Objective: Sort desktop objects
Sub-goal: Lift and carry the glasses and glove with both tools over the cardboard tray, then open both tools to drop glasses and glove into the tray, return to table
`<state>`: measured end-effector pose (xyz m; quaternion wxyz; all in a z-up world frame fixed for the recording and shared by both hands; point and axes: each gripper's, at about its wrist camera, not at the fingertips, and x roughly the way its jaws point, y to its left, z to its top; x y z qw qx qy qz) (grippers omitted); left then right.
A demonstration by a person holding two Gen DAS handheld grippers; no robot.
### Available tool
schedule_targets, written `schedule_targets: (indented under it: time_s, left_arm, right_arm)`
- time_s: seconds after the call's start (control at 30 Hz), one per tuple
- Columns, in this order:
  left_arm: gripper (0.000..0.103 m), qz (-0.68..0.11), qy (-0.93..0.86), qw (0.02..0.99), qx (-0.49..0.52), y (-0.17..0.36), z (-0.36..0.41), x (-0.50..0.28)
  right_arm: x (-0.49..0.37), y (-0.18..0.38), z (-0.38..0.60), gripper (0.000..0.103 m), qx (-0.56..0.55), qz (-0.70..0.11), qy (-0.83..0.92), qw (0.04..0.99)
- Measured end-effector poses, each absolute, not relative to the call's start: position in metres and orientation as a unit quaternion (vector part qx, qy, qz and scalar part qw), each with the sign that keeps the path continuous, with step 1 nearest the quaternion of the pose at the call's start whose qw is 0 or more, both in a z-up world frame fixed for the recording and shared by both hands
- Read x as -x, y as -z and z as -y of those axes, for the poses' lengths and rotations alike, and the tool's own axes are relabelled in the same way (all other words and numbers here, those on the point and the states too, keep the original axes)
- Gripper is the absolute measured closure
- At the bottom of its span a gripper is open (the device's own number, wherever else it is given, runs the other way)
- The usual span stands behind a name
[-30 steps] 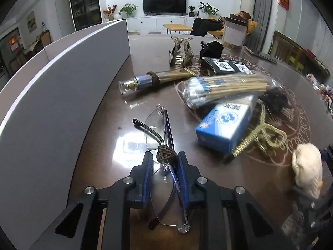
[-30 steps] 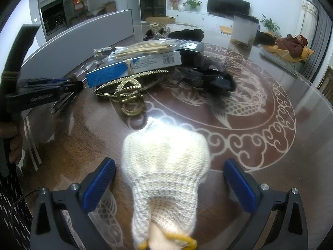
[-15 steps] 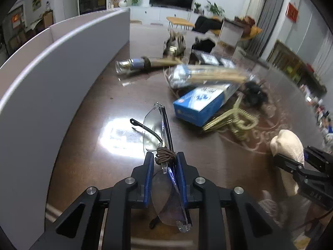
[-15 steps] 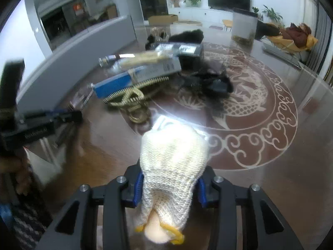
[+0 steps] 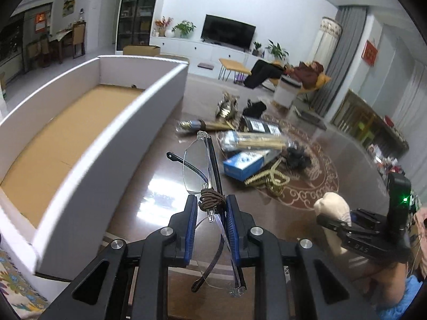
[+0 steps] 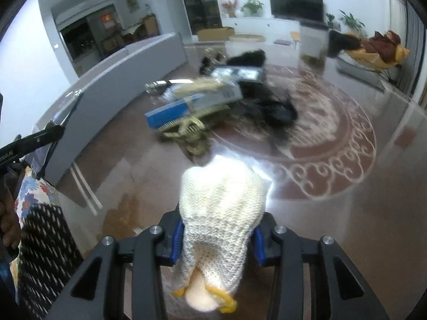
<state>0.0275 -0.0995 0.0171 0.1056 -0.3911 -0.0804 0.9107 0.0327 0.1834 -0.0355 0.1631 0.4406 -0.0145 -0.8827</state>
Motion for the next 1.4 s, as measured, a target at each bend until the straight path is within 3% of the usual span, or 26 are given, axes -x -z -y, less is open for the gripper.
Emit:
schedule_targets:
  time_s: [0.13, 0.37, 0.8, 1.2, 1.4]
  left_arm:
    - [0.082, 0.083, -0.913, 0.101, 0.386, -0.028, 0.108, -0.031]
    - [0.082, 0.106, -0.912, 0.083, 0.388, -0.031, 0.134, -0.032]
    - [0.082, 0.109, -0.924, 0.022, 0.366, -0.064, 0.211, -0.031]
    - [0.082, 0.138, -0.900, -0.039, 0.412, -0.049, 0.315, 0.027]
    - [0.081, 0.125, -0.879, -0.072, 0.454, -0.021, 0.329, 0.068]
  right_arm:
    - [-0.028, 0.039, -0.166, 0.061, -0.448, 0.035, 0.873, 0.191]
    - [-0.035, 0.045, -0.132, 0.061, -0.456, 0.000, 0.861, 0.225]
    - [-0.019, 0.010, -0.088, 0.061, -0.426, -0.017, 0.858, 0.287]
    - [0.055, -0.086, 0.099, 0.061, -0.316, -0.097, 0.847, 0.416]
    - [0.114, -0.058, 0.194, 0.059, -0.352, -0.127, 0.815, 0.443]
